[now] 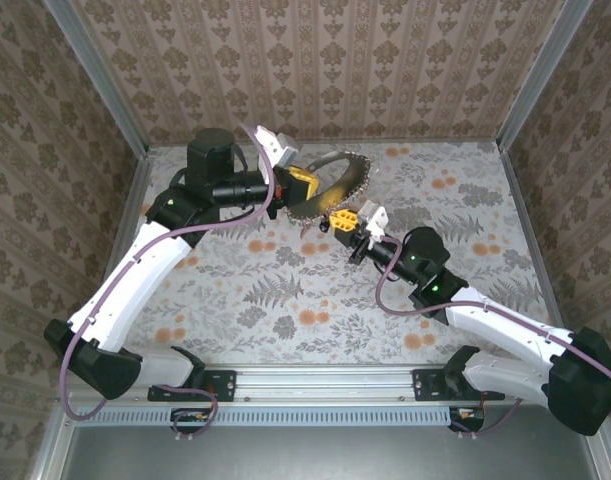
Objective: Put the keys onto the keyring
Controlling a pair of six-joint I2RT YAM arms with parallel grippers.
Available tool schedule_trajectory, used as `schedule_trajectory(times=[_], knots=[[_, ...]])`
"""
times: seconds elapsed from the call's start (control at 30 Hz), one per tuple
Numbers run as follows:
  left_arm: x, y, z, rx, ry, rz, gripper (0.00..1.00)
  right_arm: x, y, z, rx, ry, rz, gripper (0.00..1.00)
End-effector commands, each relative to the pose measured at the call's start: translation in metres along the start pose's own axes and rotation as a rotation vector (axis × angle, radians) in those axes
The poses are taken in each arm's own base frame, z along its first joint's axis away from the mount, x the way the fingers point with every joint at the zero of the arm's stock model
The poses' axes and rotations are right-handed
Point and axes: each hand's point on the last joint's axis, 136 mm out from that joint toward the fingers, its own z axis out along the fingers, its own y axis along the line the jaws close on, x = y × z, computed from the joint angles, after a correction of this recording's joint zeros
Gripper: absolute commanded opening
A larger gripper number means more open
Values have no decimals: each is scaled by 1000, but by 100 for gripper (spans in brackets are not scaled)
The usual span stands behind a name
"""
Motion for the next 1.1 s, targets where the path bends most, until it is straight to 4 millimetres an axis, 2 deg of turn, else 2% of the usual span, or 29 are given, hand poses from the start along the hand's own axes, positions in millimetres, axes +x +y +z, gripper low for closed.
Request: schedule_trajectory(times=[0.0,0.17,0.4,0.47,0.57,0.67,0.73,0.93,1.07], knots=[[-16,-5,-7,-7,-56,20,0,-24,4,0,-20,-72,-17,4],[-16,10,-9,-68,-66,-36,0,-30,-7,-8,54,-102,-85,0],[-18,10,-7,-26,-91,-81,0,-40,-5,-5,61,-151,-159,0],[-21,11,-9,-29,-104,-88,0,-31,2,-1,25,-127,-184,9],[-25,14,-13,-43,-125,-93,0,-8,17,-2,-54,-71,-213,27],[-29,14,-19,-49,-140,-74,0,20,20,-10,-71,40,-237,29],[-29,11,-22,-45,-141,-49,0,28,18,-16,-60,96,-242,29],[-28,-1,-25,3,-141,21,0,14,12,-29,-16,77,-220,25],[-22,-7,-26,20,-121,79,0,-2,16,-30,-32,25,-161,17]])
